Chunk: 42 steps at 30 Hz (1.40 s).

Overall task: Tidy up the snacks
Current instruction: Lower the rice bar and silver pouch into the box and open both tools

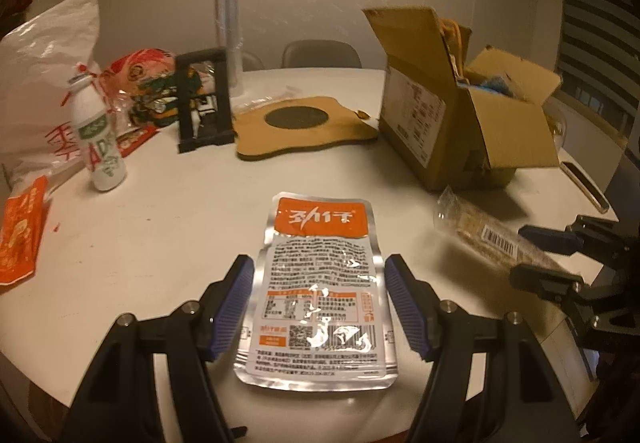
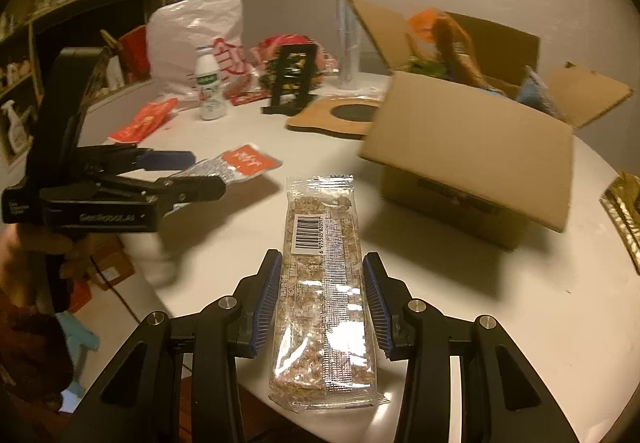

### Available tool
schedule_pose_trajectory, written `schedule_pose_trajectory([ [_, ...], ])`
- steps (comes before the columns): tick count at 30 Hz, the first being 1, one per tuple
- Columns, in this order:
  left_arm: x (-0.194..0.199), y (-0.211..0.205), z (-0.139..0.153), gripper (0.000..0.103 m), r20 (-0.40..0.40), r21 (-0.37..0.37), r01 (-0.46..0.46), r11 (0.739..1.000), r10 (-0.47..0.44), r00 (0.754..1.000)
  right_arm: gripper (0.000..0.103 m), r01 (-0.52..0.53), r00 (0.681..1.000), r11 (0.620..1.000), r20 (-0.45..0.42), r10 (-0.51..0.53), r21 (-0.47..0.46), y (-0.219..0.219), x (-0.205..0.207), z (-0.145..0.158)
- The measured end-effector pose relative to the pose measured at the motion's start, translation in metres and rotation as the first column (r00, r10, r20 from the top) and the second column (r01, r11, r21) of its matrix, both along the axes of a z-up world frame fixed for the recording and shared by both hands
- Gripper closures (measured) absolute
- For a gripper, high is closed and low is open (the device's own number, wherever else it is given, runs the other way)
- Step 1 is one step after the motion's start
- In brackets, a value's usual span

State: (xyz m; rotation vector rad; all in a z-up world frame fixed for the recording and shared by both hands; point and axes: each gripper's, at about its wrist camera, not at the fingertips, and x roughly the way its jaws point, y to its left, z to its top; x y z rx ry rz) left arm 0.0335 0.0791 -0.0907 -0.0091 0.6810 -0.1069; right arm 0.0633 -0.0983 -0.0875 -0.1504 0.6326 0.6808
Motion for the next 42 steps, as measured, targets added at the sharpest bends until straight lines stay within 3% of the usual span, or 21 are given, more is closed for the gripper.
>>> schedule_pose_trajectory([
  [8,-0.018,0.022,0.042,0.038,0.106,0.002,-0.04,0.999,0.04,0.994,0.067,-0.132,0.991,0.99,0.037,0.13,0.055,0.012,-0.01,0.034],
  [13,-0.023,0.029,0.076,0.038,0.186,-0.003,-0.041,0.999,0.04,0.982,0.066,-0.187,0.98,0.975,0.096,0.175,0.124,0.005,-0.011,0.076],
  [19,-0.008,0.012,0.122,0.038,0.269,0.008,0.034,0.999,-0.035,0.963,0.066,-0.097,0.98,0.984,0.188,0.068,0.146,-0.024,0.01,0.124],
  [22,0.008,-0.006,0.14,0.038,0.282,0.021,0.094,0.995,-0.096,0.955,0.066,-0.003,0.985,0.991,0.172,-0.021,0.137,-0.04,0.037,0.138],
  [26,0.036,-0.037,0.16,0.038,0.27,0.033,0.185,0.982,-0.187,0.944,0.066,0.132,0.983,0.987,0.116,-0.142,0.086,-0.062,0.084,0.142],
  [29,0.057,-0.064,0.167,0.038,0.248,0.06,0.226,0.972,-0.234,0.94,0.066,0.178,0.983,0.984,0.043,-0.179,0.031,-0.073,0.115,0.135],
  [35,0.102,-0.11,0.17,0.038,0.162,0.081,0.307,0.948,-0.317,0.935,0.066,0.19,0.98,0.979,-0.037,-0.193,-0.071,-0.07,0.152,0.113],
  [42,0.157,-0.147,0.159,0.038,0.005,0.057,0.385,0.921,-0.386,0.922,0.066,0.172,0.983,0.978,-0.048,-0.179,-0.119,-0.056,0.169,0.107],
])
